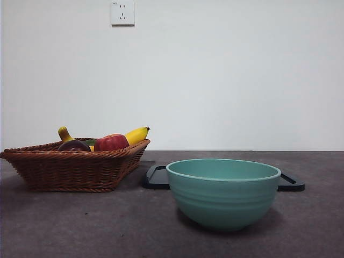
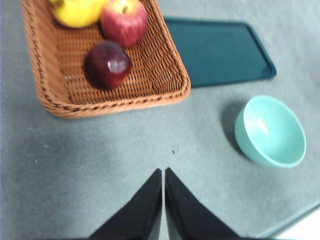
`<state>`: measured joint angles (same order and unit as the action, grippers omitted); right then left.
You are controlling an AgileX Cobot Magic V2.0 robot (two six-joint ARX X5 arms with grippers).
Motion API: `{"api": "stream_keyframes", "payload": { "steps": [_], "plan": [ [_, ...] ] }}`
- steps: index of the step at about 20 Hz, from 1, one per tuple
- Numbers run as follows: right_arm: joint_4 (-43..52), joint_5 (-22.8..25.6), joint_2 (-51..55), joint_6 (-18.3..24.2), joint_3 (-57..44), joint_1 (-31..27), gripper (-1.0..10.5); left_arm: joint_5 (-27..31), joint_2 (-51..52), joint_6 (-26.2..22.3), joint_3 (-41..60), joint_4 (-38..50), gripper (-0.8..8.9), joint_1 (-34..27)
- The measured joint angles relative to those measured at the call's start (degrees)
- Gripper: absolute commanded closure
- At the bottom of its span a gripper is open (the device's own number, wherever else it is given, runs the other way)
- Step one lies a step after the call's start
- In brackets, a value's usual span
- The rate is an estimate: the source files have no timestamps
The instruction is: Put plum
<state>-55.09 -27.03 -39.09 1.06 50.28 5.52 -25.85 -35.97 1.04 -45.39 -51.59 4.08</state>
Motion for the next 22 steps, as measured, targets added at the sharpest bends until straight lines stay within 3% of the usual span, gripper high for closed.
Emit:
{"api": "stream_keyframes", "payload": {
  "steps": [5, 7, 10, 11, 22],
  "plan": [
    [-0.5, 0.1, -1.3, 0.7, 0.0, 2.2, 9.4, 0.0, 0.0, -0.8, -0.1, -0.1, 7.98, 0.3],
    [-0.5, 0.1, -1.3, 0.7, 0.0, 2.3, 9.1, 0.0, 0.0, -0.8, -0.1, -0.1, 6.87, 0.3],
    [-0.5, 0.1, -1.3, 0.6, 0.0, 2.3, 5.7, 0.0, 0.0, -0.8, -0.1, -0.1, 4.02, 0.3],
    [-0.5, 0.1, -1.3, 0.4, 0.0, 2.3, 5.4, 0.0, 0.0, -0.8, -0.1, -0.1, 3.57, 0.3],
    [-0.5, 0.1, -1.3, 0.0, 0.0, 2.3, 5.4, 0.0, -0.3, -0.5, -0.1, 1.4, 3.47, 0.3]
  ]
}}
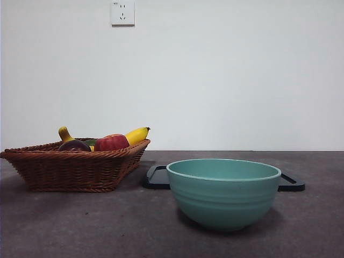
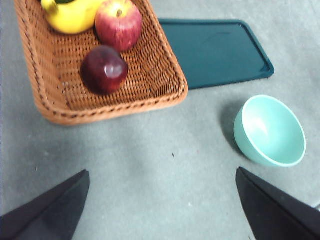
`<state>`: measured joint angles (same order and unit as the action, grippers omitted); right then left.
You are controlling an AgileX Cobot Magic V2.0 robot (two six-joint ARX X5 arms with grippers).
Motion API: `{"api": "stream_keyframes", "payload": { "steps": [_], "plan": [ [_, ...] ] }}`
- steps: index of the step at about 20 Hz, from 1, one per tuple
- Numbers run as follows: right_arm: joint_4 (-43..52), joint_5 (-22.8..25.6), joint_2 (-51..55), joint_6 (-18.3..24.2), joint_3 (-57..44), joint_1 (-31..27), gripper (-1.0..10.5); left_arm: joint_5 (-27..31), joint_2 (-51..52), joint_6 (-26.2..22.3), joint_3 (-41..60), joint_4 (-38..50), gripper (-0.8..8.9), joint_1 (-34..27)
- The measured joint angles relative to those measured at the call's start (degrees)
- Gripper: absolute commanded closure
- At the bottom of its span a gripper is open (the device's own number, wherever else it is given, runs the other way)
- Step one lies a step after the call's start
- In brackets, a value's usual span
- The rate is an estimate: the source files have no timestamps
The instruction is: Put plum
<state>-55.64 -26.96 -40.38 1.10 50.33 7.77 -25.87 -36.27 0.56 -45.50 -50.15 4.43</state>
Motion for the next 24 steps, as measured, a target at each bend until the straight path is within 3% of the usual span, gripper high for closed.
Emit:
{"api": "stream_keyframes", "payload": {
  "steps": [6, 14, 17, 24],
  "plan": [
    [0.0, 0.0, 0.0, 0.0, 0.0, 0.0, 5.4, 1.8, -8.4, 0.4, -8.9, 0.9, 3.59, 0.1],
    [0.0, 0.0, 0.0, 0.0, 0.0, 0.0, 5.4, 8.5, -29.1, -0.5, -22.7, 2.0, 3.79, 5.5],
    [0.0, 0.0, 0.0, 0.0, 0.0, 0.0, 5.4, 12.5, -36.2, -1.6, -24.9, 3.6, 3.79, 7.2],
    [0.0, 0.0, 0.0, 0.0, 0.0, 0.0, 5.4, 14.0, -48.7, -2.6, -24.9, 11.0, 3.79, 9.3]
  ]
}}
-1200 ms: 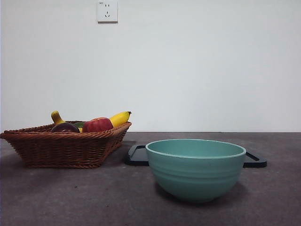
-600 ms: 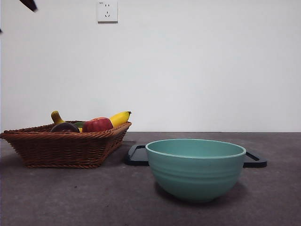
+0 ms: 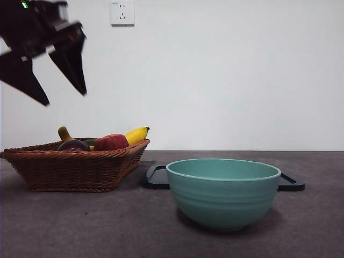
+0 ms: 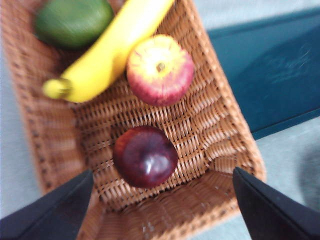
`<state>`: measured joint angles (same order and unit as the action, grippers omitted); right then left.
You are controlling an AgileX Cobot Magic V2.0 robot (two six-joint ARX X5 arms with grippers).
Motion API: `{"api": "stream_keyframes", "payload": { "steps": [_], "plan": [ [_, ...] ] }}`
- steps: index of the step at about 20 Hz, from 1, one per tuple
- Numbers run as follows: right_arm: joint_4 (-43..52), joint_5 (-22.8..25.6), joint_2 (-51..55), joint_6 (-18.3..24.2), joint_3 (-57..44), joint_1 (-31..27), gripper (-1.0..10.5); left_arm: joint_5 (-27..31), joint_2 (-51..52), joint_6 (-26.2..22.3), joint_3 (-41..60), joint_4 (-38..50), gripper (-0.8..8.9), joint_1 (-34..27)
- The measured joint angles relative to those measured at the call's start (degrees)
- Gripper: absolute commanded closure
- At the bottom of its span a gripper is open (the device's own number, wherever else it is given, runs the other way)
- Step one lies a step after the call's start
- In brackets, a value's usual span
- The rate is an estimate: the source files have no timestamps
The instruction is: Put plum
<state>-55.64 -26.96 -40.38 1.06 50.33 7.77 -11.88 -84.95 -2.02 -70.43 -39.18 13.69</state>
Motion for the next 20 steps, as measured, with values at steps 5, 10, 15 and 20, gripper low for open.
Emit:
{"api": "stream_keyframes", "payload": {
  "steps": [5, 10, 15, 20],
  "plan": [
    [0.0, 0.0, 0.0, 0.0, 0.0, 0.0, 5.4, 3.1, -7.3, -0.5, 0.0, 3.9, 3.79, 1.6],
    [0.0, 0.0, 0.0, 0.0, 0.0, 0.0, 5.4, 3.2, -12.7, -1.7, 0.0, 4.6, 3.79, 1.8],
    [0.0, 0.0, 0.0, 0.0, 0.0, 0.0, 5.4, 3.2, -16.1, -2.0, -0.1, 5.4, 3.84, 1.9],
    [0.0, 0.0, 0.0, 0.0, 0.0, 0.0, 5.4, 3.4, -16.5, -2.0, -0.1, 5.5, 5.80, 1.9]
  ]
}}
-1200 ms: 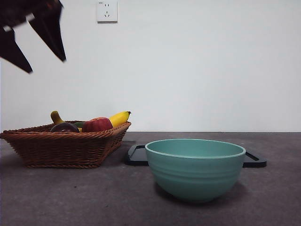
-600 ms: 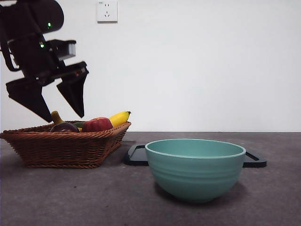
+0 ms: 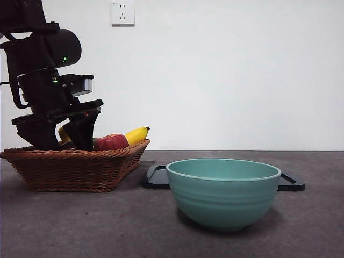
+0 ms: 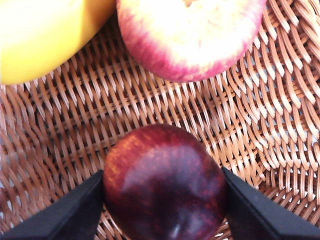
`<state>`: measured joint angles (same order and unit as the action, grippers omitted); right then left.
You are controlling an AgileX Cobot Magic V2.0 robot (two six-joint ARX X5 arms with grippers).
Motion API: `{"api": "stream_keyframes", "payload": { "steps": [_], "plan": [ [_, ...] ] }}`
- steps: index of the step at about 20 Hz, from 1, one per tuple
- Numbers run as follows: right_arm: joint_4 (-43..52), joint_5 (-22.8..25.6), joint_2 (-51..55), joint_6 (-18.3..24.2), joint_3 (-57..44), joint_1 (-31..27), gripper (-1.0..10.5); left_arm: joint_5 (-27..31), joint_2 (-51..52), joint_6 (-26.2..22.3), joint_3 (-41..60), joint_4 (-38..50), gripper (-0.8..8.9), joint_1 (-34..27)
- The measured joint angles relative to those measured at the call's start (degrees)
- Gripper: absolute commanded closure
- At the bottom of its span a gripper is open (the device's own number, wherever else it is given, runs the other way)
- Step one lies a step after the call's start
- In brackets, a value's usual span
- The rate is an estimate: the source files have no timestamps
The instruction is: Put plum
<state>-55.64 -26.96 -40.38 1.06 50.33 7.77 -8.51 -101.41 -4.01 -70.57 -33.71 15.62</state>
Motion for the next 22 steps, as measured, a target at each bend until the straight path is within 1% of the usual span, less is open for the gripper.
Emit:
{"api": "stream_keyframes", "payload": {
  "steps": [3, 5, 7, 9, 11, 13, 14, 17, 19, 22],
  "plan": [
    [0.0, 0.0, 0.0, 0.0, 0.0, 0.0, 5.4, 0.0, 0.0, 0.0, -0.1, -0.3, 5.78, 0.0],
    [0.0, 0.0, 0.0, 0.0, 0.0, 0.0, 5.4, 0.0, 2.0, 0.0, -0.1, -1.1, 5.78, 0.1],
    [0.0, 0.0, 0.0, 0.0, 0.0, 0.0, 5.4, -0.4, 8.7, 0.0, -0.2, -2.0, 5.74, 0.8],
    [0.0, 0.0, 0.0, 0.0, 0.0, 0.0, 5.4, -0.4, 15.9, 0.0, -0.2, -5.2, 5.73, 3.2],
    [0.0, 0.0, 0.0, 0.0, 0.0, 0.0, 5.4, -1.7, 21.8, 0.0, -0.2, -9.0, 5.73, 7.3],
    [0.0, 0.0, 0.0, 0.0, 0.0, 0.0, 5.4, -3.8, 25.2, 0.5, -0.2, -9.3, 5.73, 13.7],
    [0.0, 0.0, 0.0, 0.0, 0.0, 0.0, 5.4, -3.8, 25.3, 0.5, -0.2, -9.0, 5.73, 17.4],
    [0.0, 0.0, 0.0, 0.0, 0.0, 0.0, 5.4, -3.8, 23.3, 0.5, -0.2, -6.9, 5.73, 25.4],
    [0.0, 0.0, 0.0, 0.0, 0.0, 0.0, 5.4, -3.8, 21.0, 0.5, -0.2, -4.8, 5.73, 28.7],
    [0.0, 0.0, 0.0, 0.0, 0.0, 0.0, 5.4, -3.8, 16.9, 0.5, -0.2, -2.7, 5.73, 32.0]
  ]
}}
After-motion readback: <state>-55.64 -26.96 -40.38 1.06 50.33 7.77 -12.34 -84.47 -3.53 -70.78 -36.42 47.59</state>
